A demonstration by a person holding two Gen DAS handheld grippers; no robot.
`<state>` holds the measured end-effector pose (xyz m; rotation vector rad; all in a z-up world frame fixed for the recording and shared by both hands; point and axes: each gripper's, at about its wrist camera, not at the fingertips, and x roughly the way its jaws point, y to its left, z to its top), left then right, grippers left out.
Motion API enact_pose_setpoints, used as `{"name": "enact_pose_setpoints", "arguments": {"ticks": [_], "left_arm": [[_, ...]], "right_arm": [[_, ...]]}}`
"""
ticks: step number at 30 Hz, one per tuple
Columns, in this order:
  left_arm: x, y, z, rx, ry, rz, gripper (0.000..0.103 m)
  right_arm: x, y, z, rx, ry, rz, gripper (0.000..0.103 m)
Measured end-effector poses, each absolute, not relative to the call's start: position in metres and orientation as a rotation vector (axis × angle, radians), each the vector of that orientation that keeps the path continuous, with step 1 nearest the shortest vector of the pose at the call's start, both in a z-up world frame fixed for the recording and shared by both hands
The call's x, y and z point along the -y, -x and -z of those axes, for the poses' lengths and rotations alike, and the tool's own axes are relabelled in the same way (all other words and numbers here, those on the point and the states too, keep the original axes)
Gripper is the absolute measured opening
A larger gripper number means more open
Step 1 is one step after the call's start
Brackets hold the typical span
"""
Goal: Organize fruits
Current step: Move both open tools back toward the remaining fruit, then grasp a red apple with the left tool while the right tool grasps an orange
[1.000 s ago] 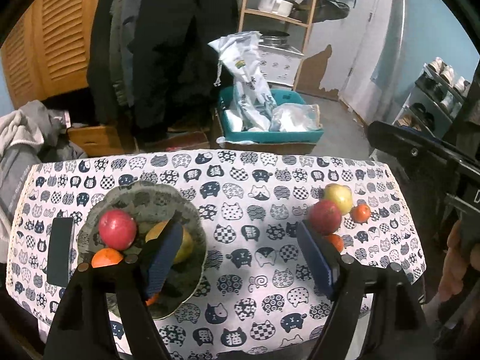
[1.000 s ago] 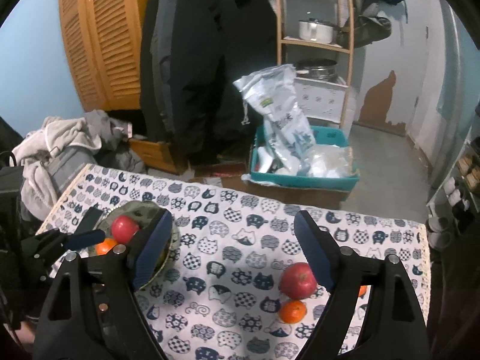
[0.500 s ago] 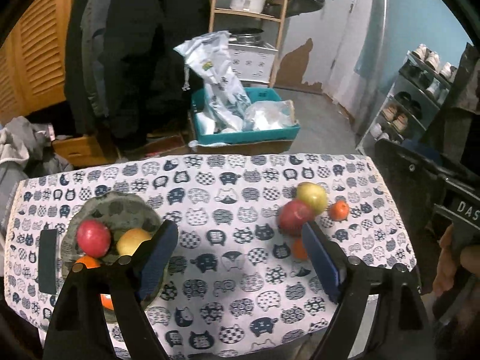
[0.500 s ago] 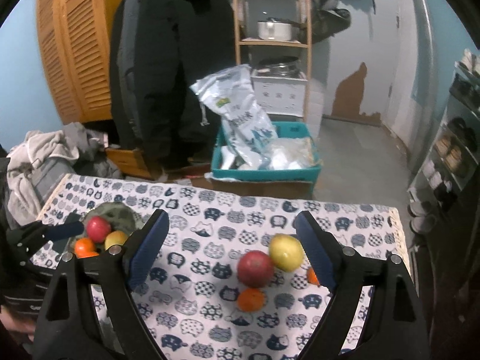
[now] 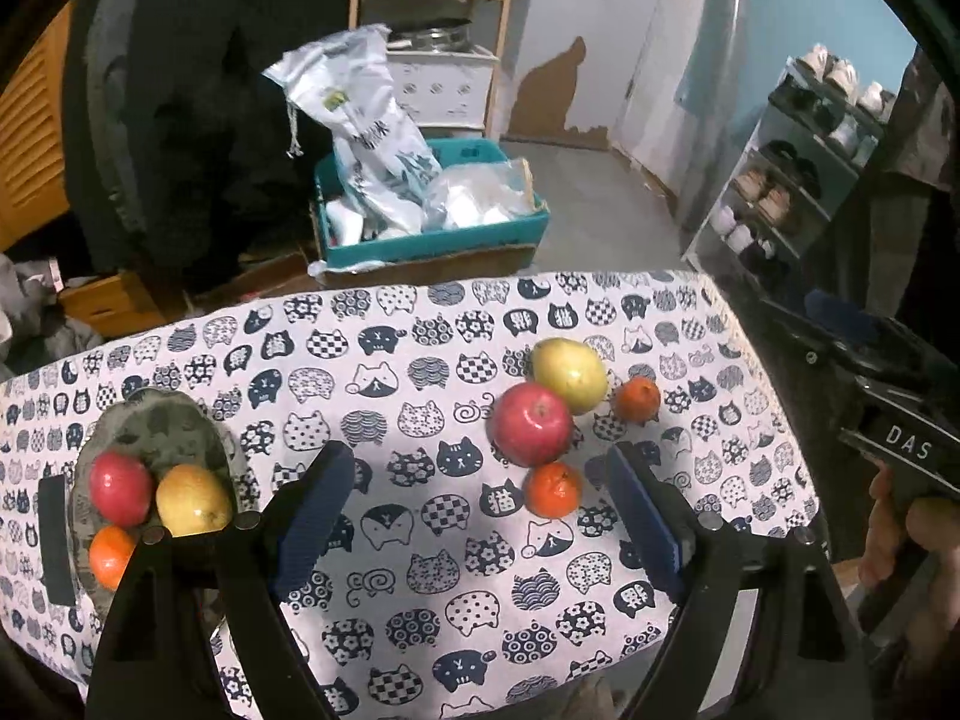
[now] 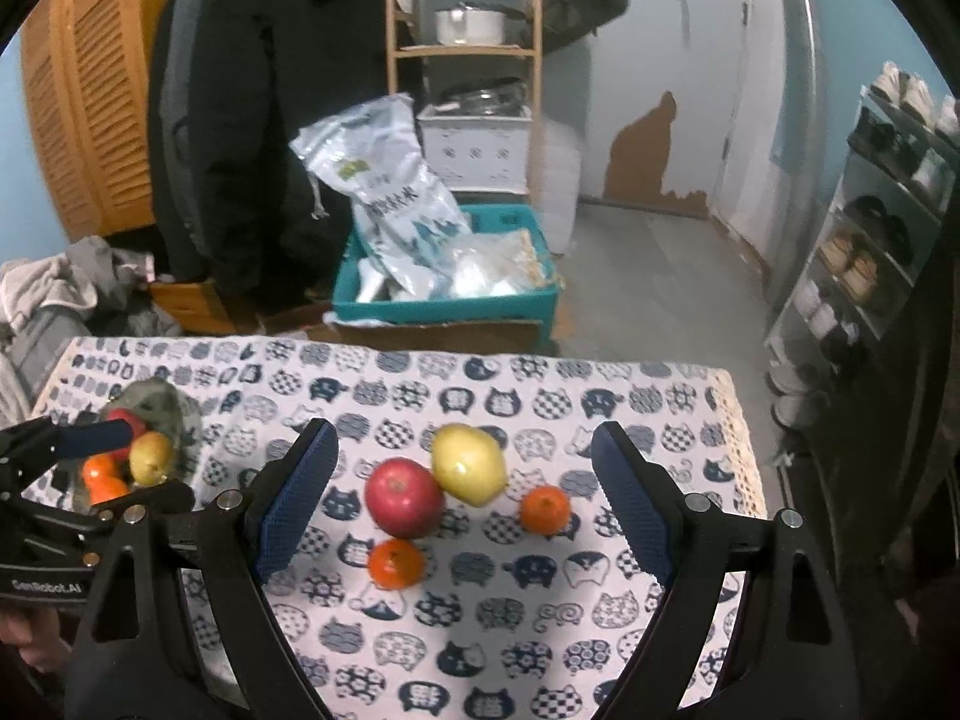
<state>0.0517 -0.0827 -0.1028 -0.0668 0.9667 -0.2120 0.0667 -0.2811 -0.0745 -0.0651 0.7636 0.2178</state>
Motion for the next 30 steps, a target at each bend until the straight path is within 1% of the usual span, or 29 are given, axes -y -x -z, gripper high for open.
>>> {"name": "enact_pose_setpoints", "arguments": {"ticks": [8, 20, 30], "left_arm": [[0.101, -0.067, 0.123, -1.016, 0.043, 0.236, 0.087], [0.128, -0.108, 0.176, -1.162, 0.064, 0.283, 0.087], [0.148, -0.142, 0.219, -1.245, 0.092, 0.303, 0.087]], "right_arm": [[0.308, -0.077, 0.1, -0.818, 0.049, -0.167, 0.086], [0.33, -0.099, 0.134, -0.905, 0.029, -0.139, 0.086], [0.344, -0.126, 0.182, -1.012, -0.021, -0.115, 0.086]]}}
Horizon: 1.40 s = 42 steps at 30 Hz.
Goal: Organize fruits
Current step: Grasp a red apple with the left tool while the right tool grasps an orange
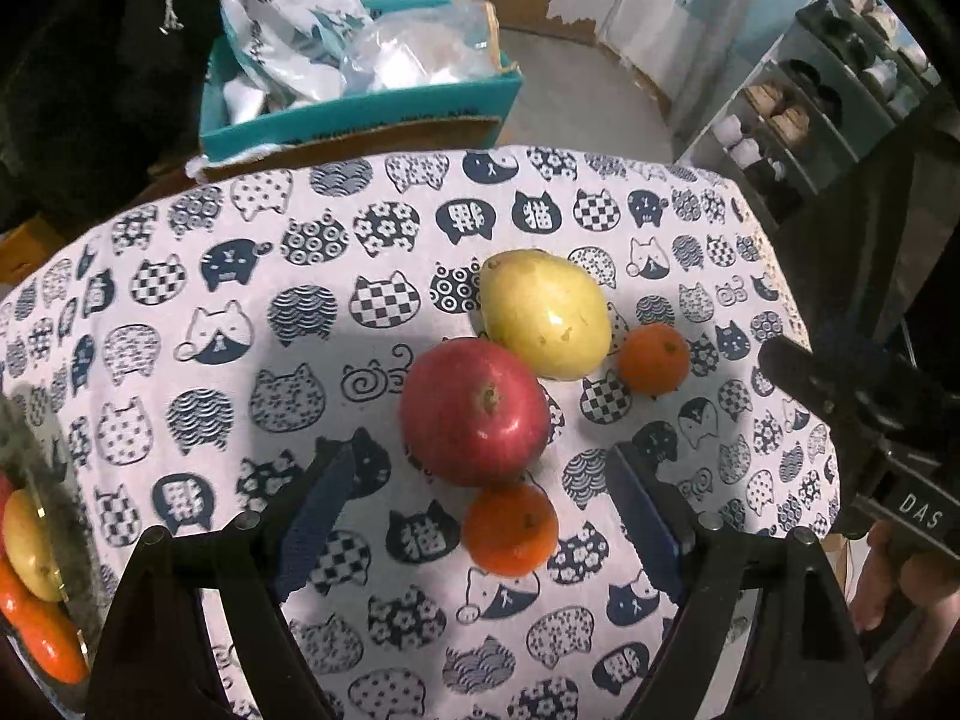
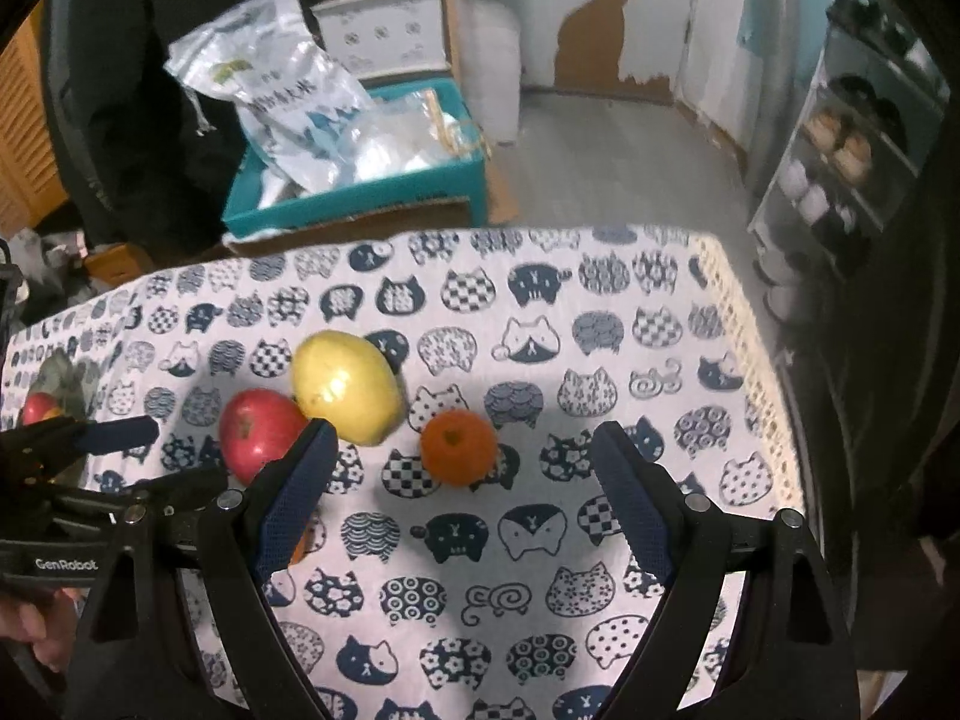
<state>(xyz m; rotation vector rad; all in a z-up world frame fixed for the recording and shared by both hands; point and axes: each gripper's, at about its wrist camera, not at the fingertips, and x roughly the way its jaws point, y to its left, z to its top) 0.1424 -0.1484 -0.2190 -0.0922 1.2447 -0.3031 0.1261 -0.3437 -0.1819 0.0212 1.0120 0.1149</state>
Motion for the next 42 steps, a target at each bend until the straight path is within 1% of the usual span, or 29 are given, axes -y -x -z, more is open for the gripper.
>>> {"name": "enact_pose_setpoints", "arguments": {"ticks": [8, 20, 21, 22, 23, 25, 33, 36, 38, 39, 40, 41, 42], "left_arm": [[0.156, -0.16, 0.245, -1.3, 0.127, 0.304, 0.087], [0.165, -0.173, 0.277, -1.331, 0.076, 0.318, 0.087], [0.165, -0.173, 0.28, -1.333, 0.073, 0.322, 0.085], [0.164, -0.174, 0.282, -1.336, 0.075, 0.324, 0.08], [0.163, -0.174, 0.282, -1.322, 0.074, 0.327, 0.08], [0.166, -0.173, 0.281, -1.312, 0.071, 0.351, 0.075], [0.165, -0.172, 0.28, -1.287, 0.068, 0.36, 0.075], [0.163, -0.172, 0.28, -1.283, 0.069, 0.359, 0.075], [0.161, -0.171, 0.28, -1.281, 0.068, 0.359, 0.075], [0.16, -0.171, 0.28, -1.279, 0.067, 0.359, 0.075], [0.16, -0.171, 0.28, -1.278, 0.064, 0.359, 0.075], [0.159, -0.171, 0.279, -1.277, 0.062, 0.357, 0.075], [0.158, -0.17, 0.279, -1.276, 0.062, 0.355, 0.075]], "right_arm": [[0.356, -0.137, 0.209, -1.079, -0.052, -0.092, 0.086], [0.35, -0.151, 0.246, -1.15, -0.027, -0.12, 0.086], [0.349, -0.152, 0.248, -1.154, -0.021, -0.121, 0.086], [0.348, -0.154, 0.252, -1.159, -0.016, -0.124, 0.086], [0.347, -0.156, 0.255, -1.163, -0.014, -0.127, 0.086], [0.345, -0.159, 0.262, -1.172, -0.018, -0.136, 0.086], [0.341, -0.17, 0.283, -1.193, -0.006, -0.14, 0.086], [0.338, -0.172, 0.288, -1.188, 0.006, -0.14, 0.083], [0.336, -0.172, 0.288, -1.174, 0.024, -0.144, 0.076], [0.334, -0.173, 0.288, -1.169, 0.033, -0.147, 0.074], [0.332, -0.174, 0.288, -1.164, 0.049, -0.144, 0.068], [0.33, -0.174, 0.288, -1.163, 0.065, -0.138, 0.057], [0.328, -0.175, 0.287, -1.161, 0.08, -0.138, 0.05]]}}
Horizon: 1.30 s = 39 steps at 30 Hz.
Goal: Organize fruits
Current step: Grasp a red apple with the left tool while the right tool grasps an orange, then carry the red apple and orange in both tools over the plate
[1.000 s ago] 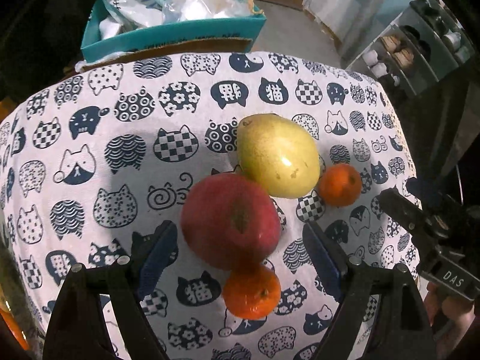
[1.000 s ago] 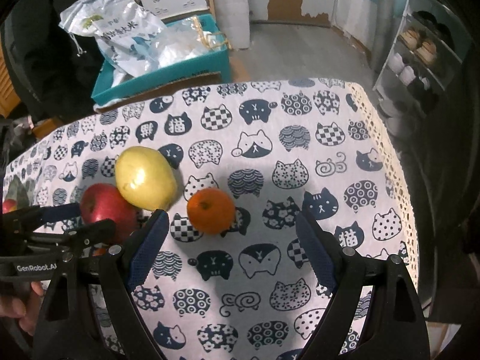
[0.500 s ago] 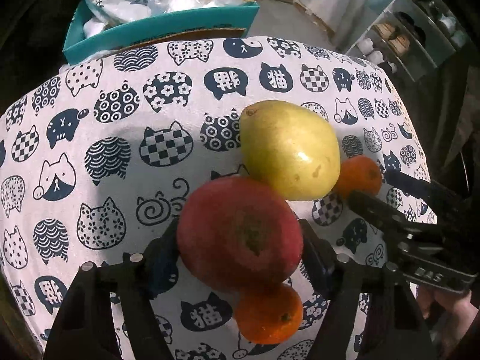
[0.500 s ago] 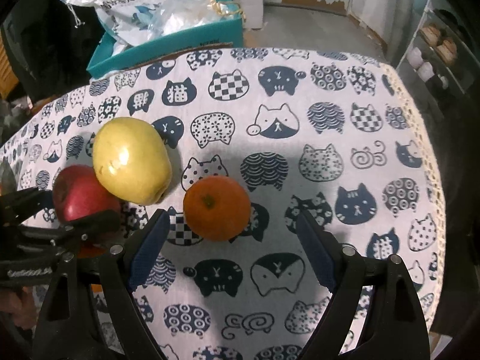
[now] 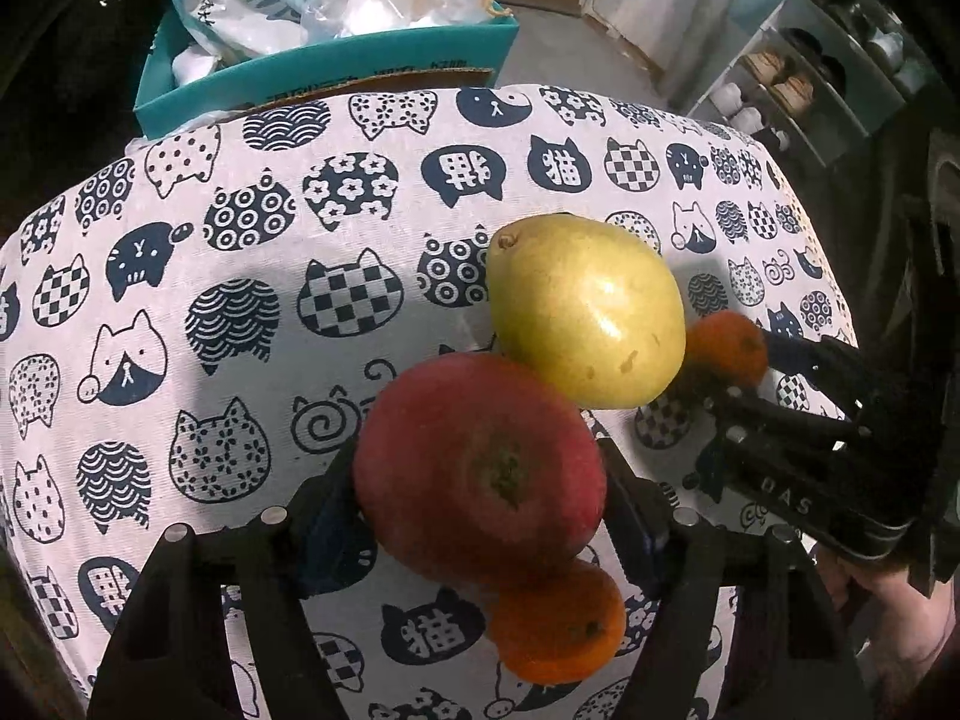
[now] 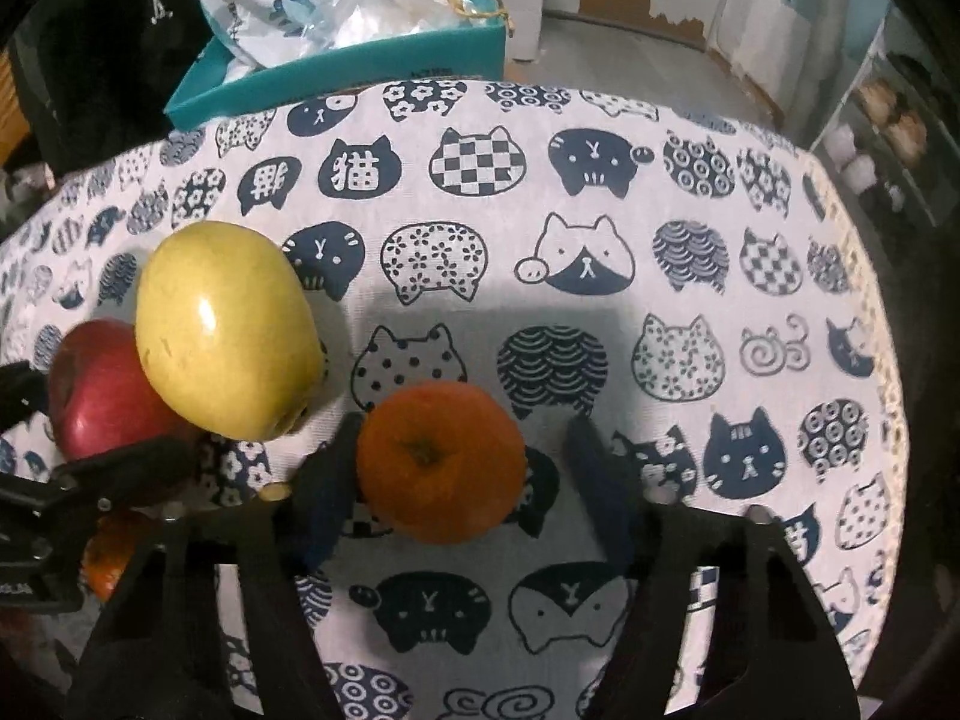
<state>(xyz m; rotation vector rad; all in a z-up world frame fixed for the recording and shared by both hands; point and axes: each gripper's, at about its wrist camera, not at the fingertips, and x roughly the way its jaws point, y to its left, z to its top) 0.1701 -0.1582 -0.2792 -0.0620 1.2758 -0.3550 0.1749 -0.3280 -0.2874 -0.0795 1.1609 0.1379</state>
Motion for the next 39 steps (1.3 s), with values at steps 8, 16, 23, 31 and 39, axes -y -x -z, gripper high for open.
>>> {"name": "enact_pose_setpoints", "arguments": {"ticks": [8, 16, 23, 31, 39], "left_arm": [[0.145, -0.164, 0.271, -1.259, 0.071, 0.332, 0.075], [0.135, -0.154, 0.247, -1.214, 0.08, 0.309, 0.075], [0.127, -0.142, 0.219, -1.158, 0.082, 0.297, 0.075], [0.119, -0.124, 0.181, -1.085, 0.087, 0.301, 0.075], [0.11, -0.101, 0.145, -1.019, 0.095, 0.311, 0.075]], "right_arm": [[0.32, -0.172, 0.284, -1.165, 0.08, -0.148, 0.045], [0.322, -0.156, 0.254, -1.115, 0.063, -0.149, 0.045], [0.314, -0.145, 0.218, -1.048, 0.049, -0.162, 0.044], [0.306, -0.131, 0.179, -0.972, 0.036, -0.187, 0.045], [0.297, -0.118, 0.144, -0.901, 0.027, -0.216, 0.045]]}}
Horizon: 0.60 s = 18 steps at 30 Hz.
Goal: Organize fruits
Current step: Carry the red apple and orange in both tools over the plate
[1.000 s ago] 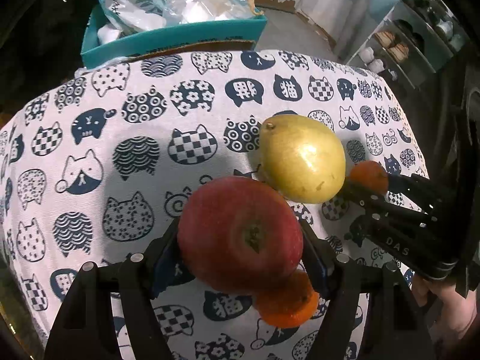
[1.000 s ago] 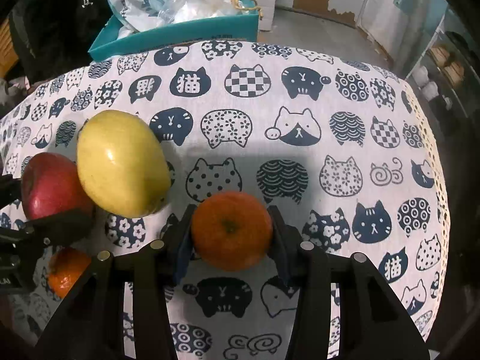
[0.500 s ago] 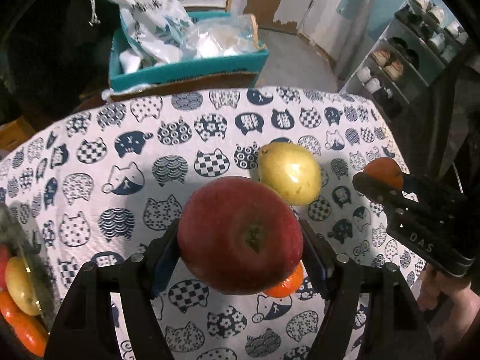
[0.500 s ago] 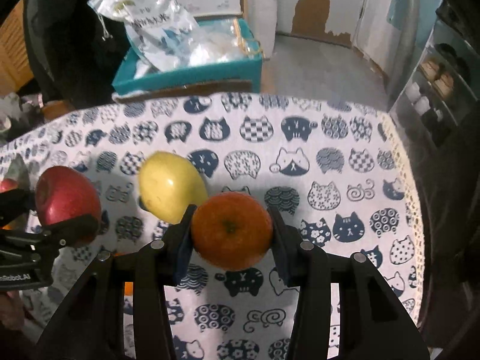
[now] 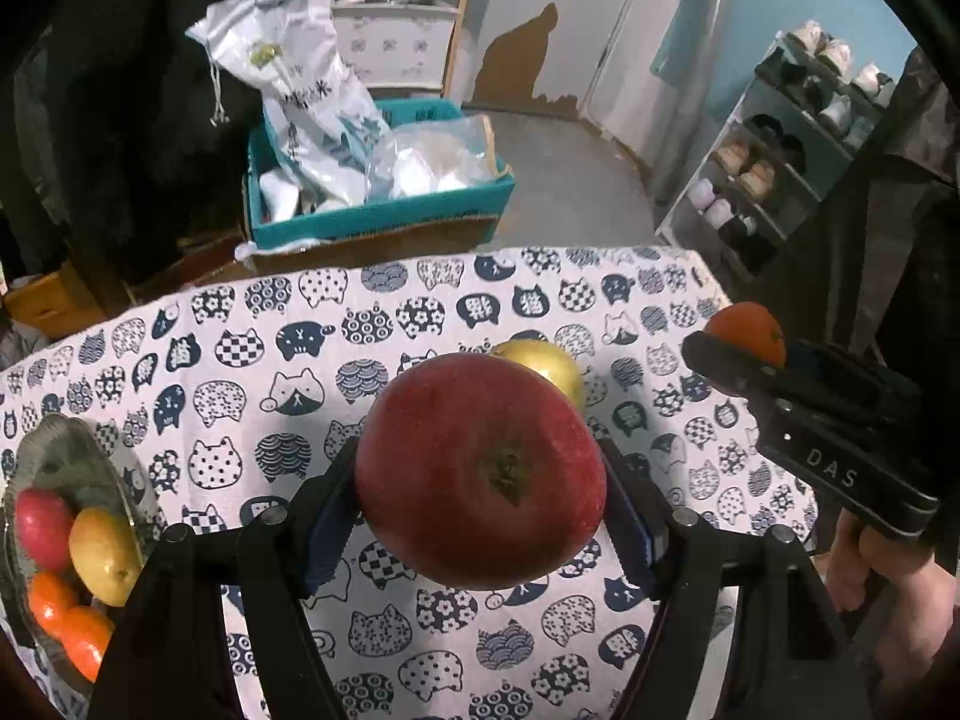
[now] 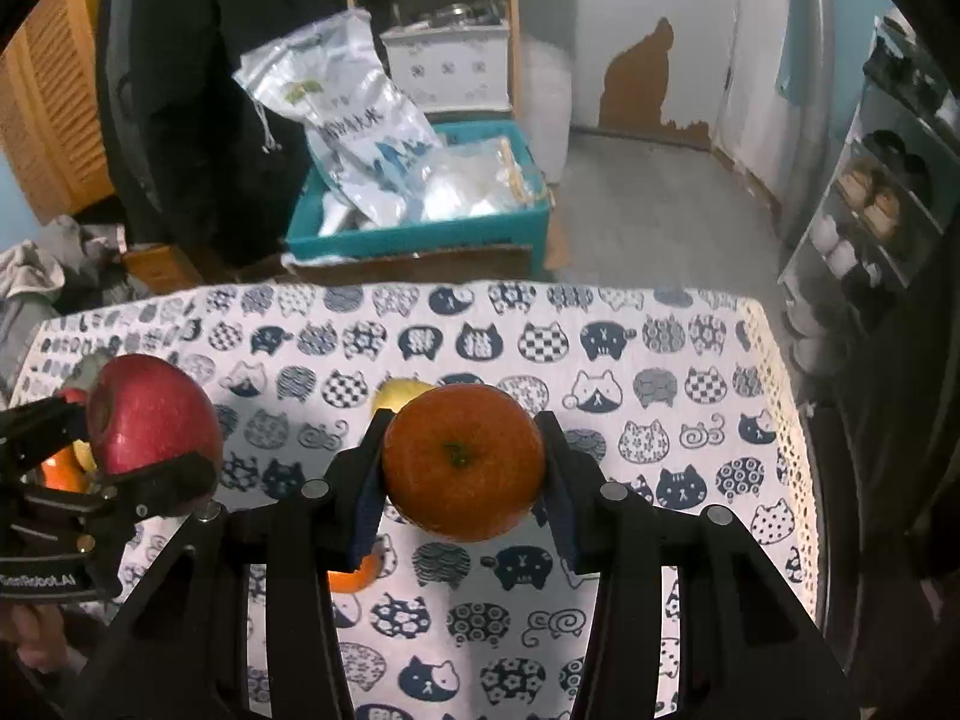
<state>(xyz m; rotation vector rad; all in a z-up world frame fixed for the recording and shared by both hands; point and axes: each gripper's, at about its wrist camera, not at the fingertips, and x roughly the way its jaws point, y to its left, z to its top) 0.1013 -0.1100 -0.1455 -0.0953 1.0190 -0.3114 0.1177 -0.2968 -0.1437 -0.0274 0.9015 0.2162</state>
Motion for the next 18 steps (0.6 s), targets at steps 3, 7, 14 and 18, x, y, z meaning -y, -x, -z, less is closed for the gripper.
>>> {"name": "enact_pose_setpoints", "arguments": {"ticks": [3, 7, 14, 18], "left_arm": [[0.106, -0.091, 0.133, -0.994, 0.098, 0.315, 0.075], [0.1, -0.08, 0.118, -0.963, 0.098, 0.315, 0.075], [0.09, -0.065, 0.097, -0.909, 0.085, 0.306, 0.075], [0.078, -0.057, 0.089, -0.894, 0.1, 0.304, 0.075]], "right_arm": [[0.295, -0.112, 0.133, -0.879, 0.025, -0.226, 0.045], [0.291, -0.103, 0.117, -0.849, 0.022, -0.242, 0.044], [0.277, -0.088, 0.088, -0.798, 0.039, -0.274, 0.045], [0.265, -0.08, 0.076, -0.777, 0.045, -0.298, 0.045]]}}
